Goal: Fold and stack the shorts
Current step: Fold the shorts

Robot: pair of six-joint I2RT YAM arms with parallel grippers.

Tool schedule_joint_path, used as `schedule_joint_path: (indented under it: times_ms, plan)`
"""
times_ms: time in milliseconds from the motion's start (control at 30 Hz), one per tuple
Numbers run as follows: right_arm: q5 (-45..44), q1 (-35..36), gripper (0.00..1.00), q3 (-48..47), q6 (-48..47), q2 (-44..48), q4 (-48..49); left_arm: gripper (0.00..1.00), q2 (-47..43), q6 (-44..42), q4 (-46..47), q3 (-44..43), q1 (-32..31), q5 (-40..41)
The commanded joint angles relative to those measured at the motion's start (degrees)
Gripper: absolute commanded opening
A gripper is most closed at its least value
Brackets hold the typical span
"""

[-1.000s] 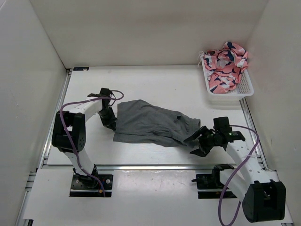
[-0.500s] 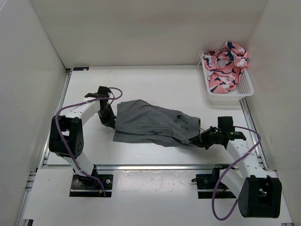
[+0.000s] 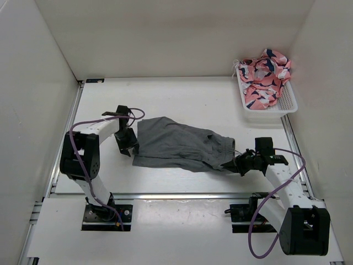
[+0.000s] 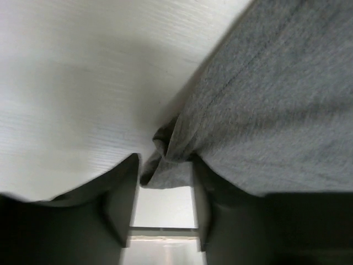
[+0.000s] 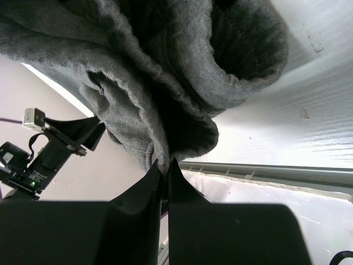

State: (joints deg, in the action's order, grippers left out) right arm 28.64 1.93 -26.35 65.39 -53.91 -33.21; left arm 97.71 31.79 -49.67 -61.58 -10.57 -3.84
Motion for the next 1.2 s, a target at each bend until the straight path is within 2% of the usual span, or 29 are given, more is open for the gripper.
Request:
schedule_joint_path:
  times_ms: [0,67,133,233,467,567,700,833,900,1000,1100,1167]
  plan:
    - [0.27,-0.18,0.0,0.25,-0.96,-0.05,0.34,0.49,0.64,-0.59,1.68,-1.25,-0.24,-0.65]
    - [-0.25,-0.18,0.0,0.25,-0.96,-0.05,0.34,0.47,2.04,-0.59,1.68,-1.96,-0.24,-0.65]
    - [-0.25,-0.18,0.0,0.25,-1.49,-0.05,0.34,0.35,2.74,-1.12,1.68,-2.67,-0.24,-0.65]
    - [-1.48,-0.18,0.0,-0.45,-2.1,-0.05,-0.19,0.1,2.75,-1.12,1.68,-3.28,-0.24,-0.65]
    - [-7.54,-0.18,0.0,-9.57,-8.86,-0.75,-3.79,0.1,0.55,-1.12,-1.65,-9.07,-0.24,0.94]
    - [-9.39,-0.18,0.0,-14.33,-11.76,-4.53,-4.32,0.1,0.02,-1.12,-3.32,-13.82,-0.24,0.94]
    - [-11.24,-0.18,0.0,-26.87,-19.04,-12.25,-4.32,0.1,0.02,-1.73,-6.75,-20.06,-0.24,0.41]
    - [-15.1,-0.18,0.0,-33.85,-25.19,-13.68,-4.32,0.1,-2.51,-2.35,-9.3,-23.32,-0.24,0.41]
    - [-17.21,-0.18,0.0,-33.86,-27.58,-11.31,-3.8,0.1,-3.93,-2.35,-9.3,-22.19,0.28,-0.2]
    - [-18.98,-0.18,0.0,-27.46,-31.45,-6.57,-1.42,0.1,-6.65,-2.35,-7.55,-16.22,0.28,-0.82]
    - [-19.59,-0.18,0.0,-16.04,-31.38,-1.03,0.42,0.1,-8.68,-0.95,-3.61,-6.47,0.28,-1.53]
    - [-20.46,-0.18,0.0,-7.52,-27.0,1.96,0.43,0.1,-9.29,-0.33,-1.41,0.19,0.28,-2.57]
